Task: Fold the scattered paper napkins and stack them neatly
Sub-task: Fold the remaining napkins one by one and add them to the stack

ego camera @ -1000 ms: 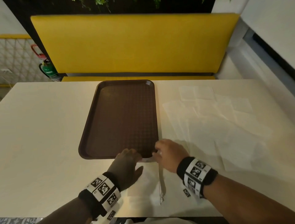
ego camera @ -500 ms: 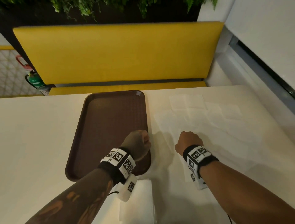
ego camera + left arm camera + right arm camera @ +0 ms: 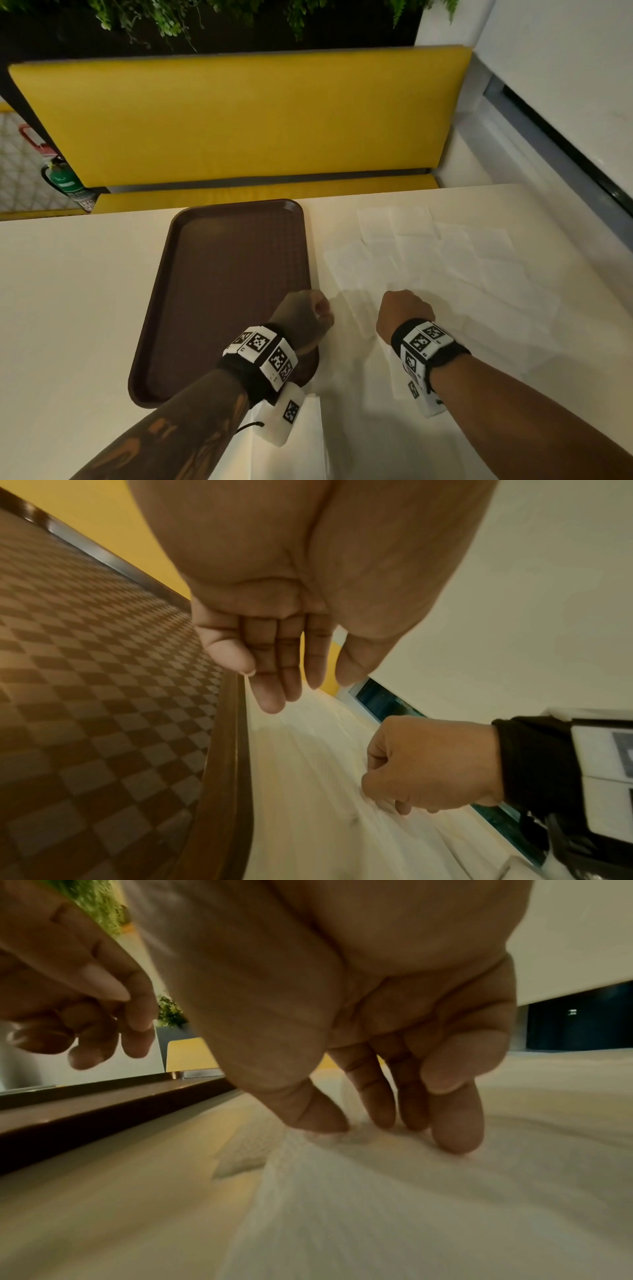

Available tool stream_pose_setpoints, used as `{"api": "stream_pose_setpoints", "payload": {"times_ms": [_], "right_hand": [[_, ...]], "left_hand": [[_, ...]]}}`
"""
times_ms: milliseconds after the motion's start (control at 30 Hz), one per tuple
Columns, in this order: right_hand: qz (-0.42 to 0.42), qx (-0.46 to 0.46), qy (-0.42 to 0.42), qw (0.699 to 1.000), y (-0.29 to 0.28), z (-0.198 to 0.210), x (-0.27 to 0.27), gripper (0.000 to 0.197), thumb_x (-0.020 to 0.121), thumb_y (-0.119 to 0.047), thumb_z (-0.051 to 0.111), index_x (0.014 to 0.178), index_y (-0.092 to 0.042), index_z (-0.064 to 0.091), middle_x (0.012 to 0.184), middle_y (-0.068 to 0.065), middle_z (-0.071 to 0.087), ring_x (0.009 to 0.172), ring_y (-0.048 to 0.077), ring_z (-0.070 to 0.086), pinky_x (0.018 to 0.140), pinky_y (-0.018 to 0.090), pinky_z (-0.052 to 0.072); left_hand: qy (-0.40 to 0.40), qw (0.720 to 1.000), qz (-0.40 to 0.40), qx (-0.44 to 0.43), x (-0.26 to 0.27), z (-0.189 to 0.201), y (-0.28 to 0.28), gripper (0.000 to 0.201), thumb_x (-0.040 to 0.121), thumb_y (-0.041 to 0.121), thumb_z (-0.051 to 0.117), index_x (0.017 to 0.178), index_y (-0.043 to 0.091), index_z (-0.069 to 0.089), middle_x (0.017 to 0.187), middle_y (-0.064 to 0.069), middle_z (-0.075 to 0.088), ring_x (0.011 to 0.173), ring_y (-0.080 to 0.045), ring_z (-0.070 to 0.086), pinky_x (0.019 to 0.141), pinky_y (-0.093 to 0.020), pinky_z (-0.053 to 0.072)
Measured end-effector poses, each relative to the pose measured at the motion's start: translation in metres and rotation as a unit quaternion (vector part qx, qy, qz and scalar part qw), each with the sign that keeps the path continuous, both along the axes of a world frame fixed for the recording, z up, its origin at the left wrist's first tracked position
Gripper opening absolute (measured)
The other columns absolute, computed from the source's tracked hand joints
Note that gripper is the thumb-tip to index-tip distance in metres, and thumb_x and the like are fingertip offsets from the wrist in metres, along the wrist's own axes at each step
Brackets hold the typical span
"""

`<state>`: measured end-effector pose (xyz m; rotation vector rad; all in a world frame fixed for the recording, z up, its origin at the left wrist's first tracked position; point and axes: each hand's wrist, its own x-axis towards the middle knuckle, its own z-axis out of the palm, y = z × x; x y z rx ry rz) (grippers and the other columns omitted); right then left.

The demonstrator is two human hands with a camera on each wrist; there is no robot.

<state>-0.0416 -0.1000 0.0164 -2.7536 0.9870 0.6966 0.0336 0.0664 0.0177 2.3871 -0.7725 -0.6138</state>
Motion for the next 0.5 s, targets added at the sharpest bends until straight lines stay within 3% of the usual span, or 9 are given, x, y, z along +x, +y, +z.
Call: {"api": "stream_pose_setpoints", "payload": {"times_ms": [67, 133, 267, 333, 433, 500], "right_hand": [[-0.009, -0.001, 0.005, 1.000, -0.002, 0.001, -0.001, 0.018, 0.087, -0.013, 0.053, 0.100, -0.013, 0.066, 0.106, 0.007, 0.067, 0.094, 0.024, 0.066, 0.077, 0.031, 0.051], [-0.013, 0.004, -0.001, 1.000, -0.004, 0.007, -0.001, 0.018, 0.088, -0.012, 0.052, 0.100, -0.014, 0.065, 0.104, 0.005, 0.069, 0.095, 0.023, 0.066, 0.074, 0.030, 0.049], [-0.012, 0.020, -0.047, 0.999, 0.000, 0.028, 0.000, 0.010, 0.088, -0.013, 0.053, 0.079, -0.017, 0.051, 0.098, 0.003, 0.068, 0.087, 0.023, 0.064, 0.069, 0.028, 0.045], [-0.003, 0.038, -0.103, 0.994, 0.008, 0.041, 0.002, 0.007, 0.089, -0.020, 0.053, 0.083, -0.016, 0.053, 0.098, 0.003, 0.066, 0.087, 0.024, 0.063, 0.069, 0.029, 0.043], [0.031, 0.090, -0.183, 0.978, 0.030, 0.055, 0.007, 0.018, 0.090, -0.029, 0.052, 0.102, -0.016, 0.059, 0.100, 0.002, 0.064, 0.092, 0.024, 0.063, 0.073, 0.031, 0.046], [0.060, 0.152, -0.232, 0.959, 0.040, 0.059, 0.010, 0.020, 0.091, -0.028, 0.052, 0.104, -0.016, 0.060, 0.099, 0.001, 0.064, 0.091, 0.022, 0.062, 0.079, 0.034, 0.051]], "left_hand": [[0.003, 1.000, -0.004, -0.005, -0.001, 0.000, -0.001, 0.014, 0.088, 0.027, 0.060, 0.096, 0.016, 0.064, 0.085, 0.008, 0.058, 0.080, -0.010, 0.056, 0.071, -0.021, 0.043], [-0.011, 1.000, -0.006, -0.009, 0.000, 0.000, -0.002, 0.015, 0.088, 0.027, 0.060, 0.095, 0.015, 0.065, 0.085, 0.006, 0.060, 0.077, -0.008, 0.055, 0.069, -0.019, 0.041], [0.007, 1.000, -0.007, -0.017, 0.001, -0.001, -0.007, 0.020, 0.091, 0.031, 0.057, 0.096, 0.014, 0.065, 0.090, 0.004, 0.064, 0.077, -0.009, 0.055, 0.067, -0.017, 0.041], [0.115, 0.991, 0.029, -0.064, -0.001, 0.002, -0.014, 0.033, 0.093, 0.039, 0.050, 0.100, 0.009, 0.062, 0.096, -0.005, 0.066, 0.085, -0.020, 0.061, 0.077, -0.030, 0.050], [0.338, 0.918, 0.104, -0.179, -0.005, 0.012, -0.020, 0.048, 0.096, 0.048, 0.040, 0.115, 0.007, 0.057, 0.111, -0.010, 0.066, 0.098, -0.024, 0.064, 0.084, -0.036, 0.051], [0.372, 0.896, 0.113, -0.214, -0.002, 0.015, -0.019, 0.054, 0.090, 0.058, 0.043, 0.116, 0.016, 0.062, 0.112, -0.008, 0.068, 0.103, -0.024, 0.065, 0.091, -0.043, 0.051]]}}
